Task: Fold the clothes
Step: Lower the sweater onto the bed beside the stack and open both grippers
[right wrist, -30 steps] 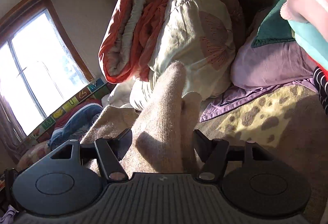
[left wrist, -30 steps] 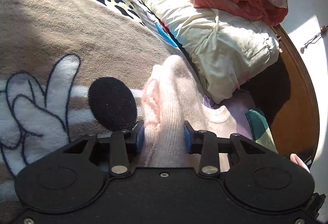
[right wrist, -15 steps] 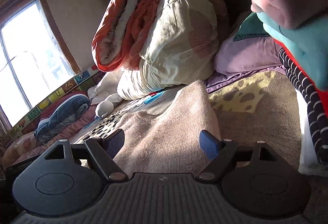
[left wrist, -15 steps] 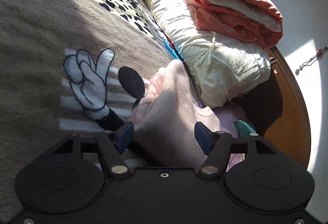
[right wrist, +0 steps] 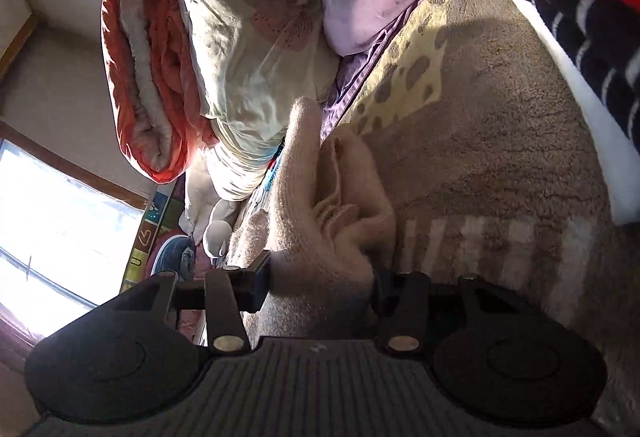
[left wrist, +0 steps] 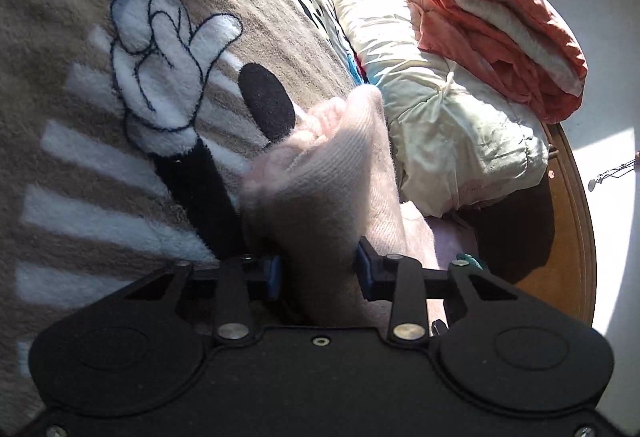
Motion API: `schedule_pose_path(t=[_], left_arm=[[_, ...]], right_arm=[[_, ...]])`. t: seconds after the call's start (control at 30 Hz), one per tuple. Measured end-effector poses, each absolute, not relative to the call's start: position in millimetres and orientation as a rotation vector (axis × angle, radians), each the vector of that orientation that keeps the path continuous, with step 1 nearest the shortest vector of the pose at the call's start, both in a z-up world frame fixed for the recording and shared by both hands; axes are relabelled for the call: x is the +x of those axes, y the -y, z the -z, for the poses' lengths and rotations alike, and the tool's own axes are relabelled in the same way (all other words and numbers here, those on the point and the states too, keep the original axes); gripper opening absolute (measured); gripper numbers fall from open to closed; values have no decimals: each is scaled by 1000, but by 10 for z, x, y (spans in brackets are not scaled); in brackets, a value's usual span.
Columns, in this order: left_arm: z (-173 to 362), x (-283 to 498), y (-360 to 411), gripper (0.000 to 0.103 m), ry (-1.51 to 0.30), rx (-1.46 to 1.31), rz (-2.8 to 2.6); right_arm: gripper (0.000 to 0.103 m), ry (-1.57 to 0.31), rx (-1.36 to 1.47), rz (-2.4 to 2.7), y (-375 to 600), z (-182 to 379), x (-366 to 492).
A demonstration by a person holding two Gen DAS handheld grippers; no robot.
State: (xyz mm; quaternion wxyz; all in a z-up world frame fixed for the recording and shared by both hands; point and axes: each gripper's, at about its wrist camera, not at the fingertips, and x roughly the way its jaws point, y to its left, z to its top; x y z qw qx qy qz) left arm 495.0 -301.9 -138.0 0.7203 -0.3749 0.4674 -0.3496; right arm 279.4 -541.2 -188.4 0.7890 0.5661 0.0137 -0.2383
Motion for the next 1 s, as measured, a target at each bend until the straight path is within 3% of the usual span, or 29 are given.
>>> schedule_pose_path(t=[0.27,0.47,0.63,0.77,0.9,1.0], left_arm=[[1453,5168,3233,31,-963,-919,769],[1427,4878,2967,33,-990,-894,764],[1268,4629,3132,58,-1090,-850,809],[1241,4424,3608,61,-1194,-763,830],[1237,4207,3945,61,-1129,-715,735],[1309,4185,4057,42,-1142,-856,730]], right_arm=[[48,30,1191,548,5519,1849,2968],[48,3,1178,568,5373,1896,2826],[49,-55,1191,552,5234,1868,2569],[53,-58,1213,525,5143,1854,2261],[55,-73,1213,510,5006,1842,1919],[55,-75,1239,491,4922,1866,1656]])
